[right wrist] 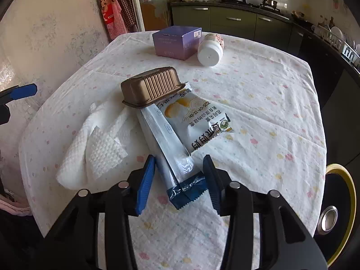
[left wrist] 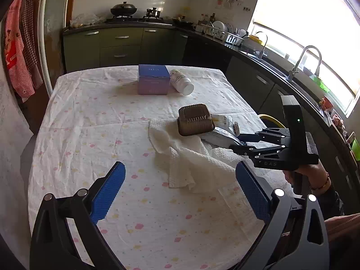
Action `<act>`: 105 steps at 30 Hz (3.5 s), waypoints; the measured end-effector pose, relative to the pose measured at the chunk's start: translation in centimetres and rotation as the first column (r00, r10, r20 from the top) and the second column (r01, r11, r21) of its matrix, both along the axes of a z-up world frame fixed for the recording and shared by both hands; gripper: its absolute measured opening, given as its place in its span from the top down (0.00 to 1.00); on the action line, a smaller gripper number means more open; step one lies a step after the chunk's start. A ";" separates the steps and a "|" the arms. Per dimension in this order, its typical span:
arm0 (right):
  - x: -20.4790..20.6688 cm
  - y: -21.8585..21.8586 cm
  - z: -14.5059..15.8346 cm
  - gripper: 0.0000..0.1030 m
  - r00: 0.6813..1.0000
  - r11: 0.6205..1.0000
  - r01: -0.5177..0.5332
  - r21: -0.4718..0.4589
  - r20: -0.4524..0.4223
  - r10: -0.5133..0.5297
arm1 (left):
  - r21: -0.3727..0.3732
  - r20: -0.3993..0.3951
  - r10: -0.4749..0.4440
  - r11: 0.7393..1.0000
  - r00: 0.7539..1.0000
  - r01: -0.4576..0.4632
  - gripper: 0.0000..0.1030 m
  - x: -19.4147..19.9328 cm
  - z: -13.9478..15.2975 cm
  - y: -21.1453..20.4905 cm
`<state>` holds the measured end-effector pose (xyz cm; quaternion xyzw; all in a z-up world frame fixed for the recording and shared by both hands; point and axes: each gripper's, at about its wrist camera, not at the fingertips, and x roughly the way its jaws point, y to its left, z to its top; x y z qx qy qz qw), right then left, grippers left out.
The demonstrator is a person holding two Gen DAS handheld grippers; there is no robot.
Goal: Collect trash
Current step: 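Carry the packet with the right gripper into the bin and release, then grasp the white tissue with the left gripper and lift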
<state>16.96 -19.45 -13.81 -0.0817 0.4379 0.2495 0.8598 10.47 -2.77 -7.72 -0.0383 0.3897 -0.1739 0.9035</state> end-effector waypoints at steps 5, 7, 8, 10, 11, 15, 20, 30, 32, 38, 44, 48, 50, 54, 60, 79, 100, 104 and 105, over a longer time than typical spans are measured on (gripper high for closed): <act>-1.4 -0.2 0.2 0.70 1.000 1.000 0.006 0.018 0.000 -0.006 | -0.001 -0.001 0.000 1.000 1.000 0.000 0.06 0.0 0.0 0.0; -2.3 -0.2 0.2 0.71 1.000 1.000 0.006 0.027 -0.001 -0.006 | -0.004 -0.006 0.004 1.000 1.000 -0.004 0.06 0.1 -0.1 -0.1; -2.7 -0.2 0.2 0.71 1.000 0.999 0.007 0.032 -0.002 -0.006 | -0.004 -0.008 0.004 1.000 1.000 -0.004 0.06 0.0 -0.2 -0.2; -3.5 -0.3 0.2 0.71 1.000 0.999 0.011 0.041 -0.005 -0.011 | -0.004 -0.010 0.003 1.000 1.000 -0.003 0.06 0.0 -0.3 -0.3; -3.9 -0.3 0.2 0.72 1.000 0.999 0.015 0.046 -0.003 -0.015 | -0.004 -0.010 0.002 1.000 1.000 -0.002 0.06 0.0 -0.3 -0.4; -5.5 -1.1 0.4 0.72 0.999 0.996 0.047 0.072 0.001 -0.048 | -0.003 -0.008 -0.001 1.000 1.000 0.001 0.06 -0.2 -0.3 -0.7; -7.0 -3.3 1.5 0.72 0.994 0.986 0.102 0.129 0.011 -0.104 | 0.000 -0.009 -0.009 1.000 1.000 0.009 0.06 -0.3 -0.3 -1.1; -7.6 -12.5 3.3 0.72 0.934 0.919 0.338 0.201 0.045 -0.354 | 0.017 -0.020 -0.039 0.999 0.999 0.040 0.06 0.1 -0.6 -2.9; -7.4 -15.2 3.1 0.72 0.905 0.892 0.407 0.198 0.045 -0.423 | 0.020 -0.025 -0.046 0.999 0.999 0.046 0.06 0.2 -0.7 -3.1; -5.8 -22.0 0.3 0.72 0.812 0.806 0.580 0.116 -0.015 -0.583 | 0.027 -0.041 -0.060 0.998 0.997 0.061 0.06 0.9 -1.2 -3.9; -3.4 -24.9 -2.8 0.70 0.758 0.757 0.652 0.039 -0.042 -0.650 | 0.034 -0.055 -0.072 0.997 0.996 0.074 0.06 1.3 -1.6 -4.6; -3.0 -25.5 -3.1 0.67 0.733 0.732 0.680 0.041 -0.037 -0.679 | 0.038 -0.067 -0.077 0.996 0.995 0.080 0.06 1.5 -2.0 -4.8; -3.3 -25.2 -2.7 0.66 0.730 0.728 0.683 0.053 -0.028 -0.683 | 0.037 -0.073 -0.080 0.996 0.994 0.082 0.06 1.6 -2.1 -4.9; -4.6 -23.8 -1.8 0.59 0.740 0.738 0.671 0.070 -0.006 -0.672 | 0.031 -0.087 -0.084 0.996 0.993 0.087 0.06 2.0 -2.6 -5.2; -6.4 -21.1 -0.7 0.54 0.779 0.775 0.623 0.109 0.006 -0.627 | 0.060 -0.100 -0.075 0.995 0.992 0.081 0.05 3.5 -3.5 -6.0; -6.7 -19.0 -0.3 0.49 0.818 0.806 0.570 0.159 -0.012 -0.575 | 0.106 -0.193 -0.015 0.994 0.981 0.036 0.51 8.5 -7.6 -6.6; -7.8 -18.6 1.0 0.48 0.825 0.807 0.553 0.208 0.003 -0.566 | 0.058 0.025 -0.128 0.990 0.991 0.126 0.93 0.5 3.0 -4.9; -8.3 -18.8 1.2 0.48 0.819 0.800 0.557 0.222 0.009 -0.573 | 0.048 0.057 -0.187 0.982 0.981 0.184 0.93 -0.3 4.9 -6.4; -8.5 -19.0 1.2 0.48 0.816 0.797 0.561 0.225 0.011 -0.578 | 0.050 0.062 -0.206 0.978 0.977 0.203 0.93 -0.3 5.3 -7.1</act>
